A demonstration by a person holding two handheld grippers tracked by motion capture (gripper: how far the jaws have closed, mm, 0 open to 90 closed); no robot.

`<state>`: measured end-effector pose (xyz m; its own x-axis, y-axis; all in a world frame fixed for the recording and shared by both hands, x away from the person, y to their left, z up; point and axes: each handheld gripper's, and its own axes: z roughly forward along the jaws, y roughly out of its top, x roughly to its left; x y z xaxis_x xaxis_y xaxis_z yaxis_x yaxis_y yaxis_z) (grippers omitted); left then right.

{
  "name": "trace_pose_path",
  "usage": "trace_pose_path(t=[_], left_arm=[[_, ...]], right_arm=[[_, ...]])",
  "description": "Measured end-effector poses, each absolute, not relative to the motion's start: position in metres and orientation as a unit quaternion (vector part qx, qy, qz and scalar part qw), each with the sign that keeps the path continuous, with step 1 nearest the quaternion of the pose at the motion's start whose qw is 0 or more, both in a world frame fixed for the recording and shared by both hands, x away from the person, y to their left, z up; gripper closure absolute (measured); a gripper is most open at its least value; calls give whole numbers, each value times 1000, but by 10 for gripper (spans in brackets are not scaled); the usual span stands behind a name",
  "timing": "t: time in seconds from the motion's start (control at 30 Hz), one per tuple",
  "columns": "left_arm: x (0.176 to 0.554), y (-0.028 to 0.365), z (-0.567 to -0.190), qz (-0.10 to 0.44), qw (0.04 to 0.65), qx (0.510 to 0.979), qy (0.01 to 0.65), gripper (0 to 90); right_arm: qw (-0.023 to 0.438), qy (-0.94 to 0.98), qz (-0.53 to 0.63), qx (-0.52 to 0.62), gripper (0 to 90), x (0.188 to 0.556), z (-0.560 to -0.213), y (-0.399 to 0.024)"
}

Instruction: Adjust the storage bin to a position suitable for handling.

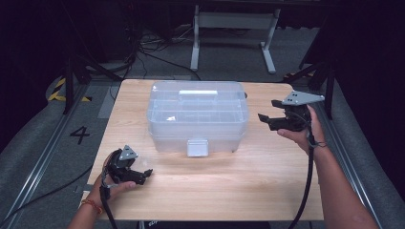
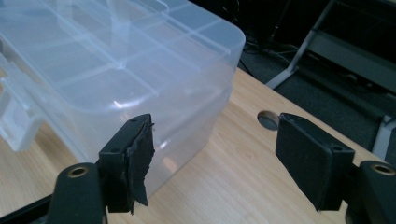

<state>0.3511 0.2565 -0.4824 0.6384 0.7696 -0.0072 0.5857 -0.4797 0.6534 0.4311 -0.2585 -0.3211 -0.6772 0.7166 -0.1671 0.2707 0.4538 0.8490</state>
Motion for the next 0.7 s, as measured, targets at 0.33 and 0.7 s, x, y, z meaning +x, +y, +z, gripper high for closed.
trace_pose_path(t=[0.33,0.7], left_arm=[[351,256,-482,145,317,848,400,11],[351,256,-482,145,317,848,400,11]], right_arm=[[260,815,428,291,291,443,-307,-235],[253,822,430,276,320,457,-303,-201]])
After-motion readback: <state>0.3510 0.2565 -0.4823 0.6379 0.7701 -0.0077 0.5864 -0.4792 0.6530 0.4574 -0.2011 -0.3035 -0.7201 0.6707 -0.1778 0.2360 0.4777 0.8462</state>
